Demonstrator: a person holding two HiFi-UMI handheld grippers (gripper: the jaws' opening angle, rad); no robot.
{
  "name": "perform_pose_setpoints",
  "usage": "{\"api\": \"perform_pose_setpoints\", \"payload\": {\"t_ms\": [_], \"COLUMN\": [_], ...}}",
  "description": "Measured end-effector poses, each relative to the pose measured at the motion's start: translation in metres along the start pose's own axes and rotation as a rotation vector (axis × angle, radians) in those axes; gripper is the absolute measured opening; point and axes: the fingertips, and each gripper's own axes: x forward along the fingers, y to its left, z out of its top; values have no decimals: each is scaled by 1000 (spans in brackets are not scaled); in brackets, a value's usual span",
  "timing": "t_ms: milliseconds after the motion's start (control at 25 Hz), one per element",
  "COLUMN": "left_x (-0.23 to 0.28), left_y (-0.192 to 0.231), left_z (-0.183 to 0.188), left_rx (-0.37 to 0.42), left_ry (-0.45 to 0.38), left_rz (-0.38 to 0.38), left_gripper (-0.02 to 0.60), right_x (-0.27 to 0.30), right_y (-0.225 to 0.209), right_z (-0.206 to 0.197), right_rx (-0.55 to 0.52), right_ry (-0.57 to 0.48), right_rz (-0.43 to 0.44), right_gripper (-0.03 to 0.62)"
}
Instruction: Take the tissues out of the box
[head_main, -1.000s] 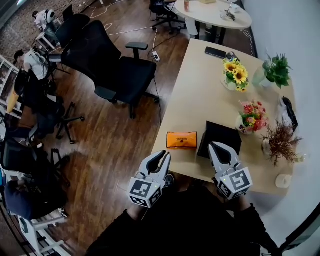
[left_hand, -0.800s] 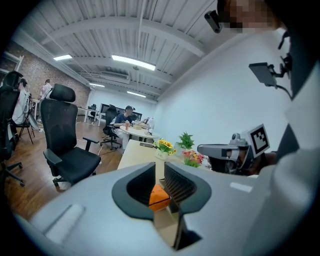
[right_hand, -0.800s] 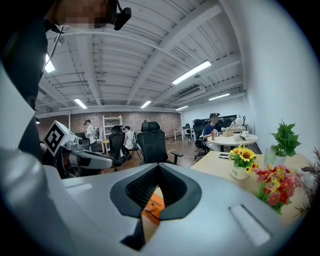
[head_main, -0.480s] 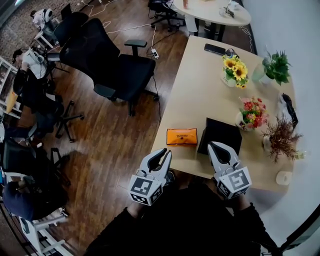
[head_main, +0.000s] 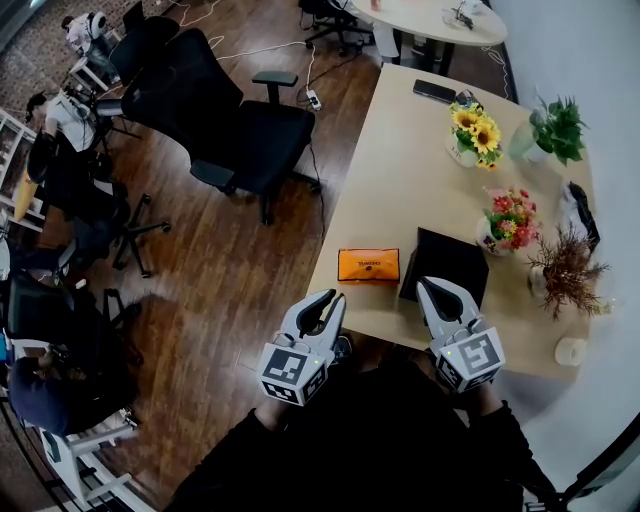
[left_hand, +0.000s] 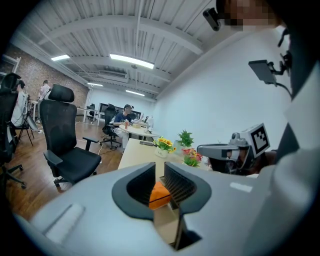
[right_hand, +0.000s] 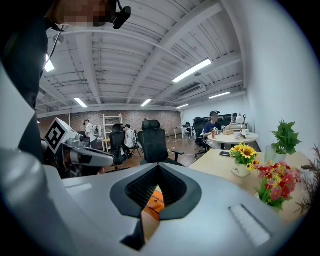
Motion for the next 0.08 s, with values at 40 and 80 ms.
{"api": "perform_pose_setpoints", "payload": {"t_ms": [40,80], "left_x": [-1,-1], "left_y": [0,0], "left_z": [0,1], "left_rx": [0,-1], "left_ry": [-1,-1], "left_rz": [0,-1], "left_gripper": [37,37], "right_x": [0,1], "right_y": [1,2], "right_z": [0,0], "right_rx": [0,0], "right_ry": [1,3], "right_rz": [1,1], "right_gripper": [0,1]}}
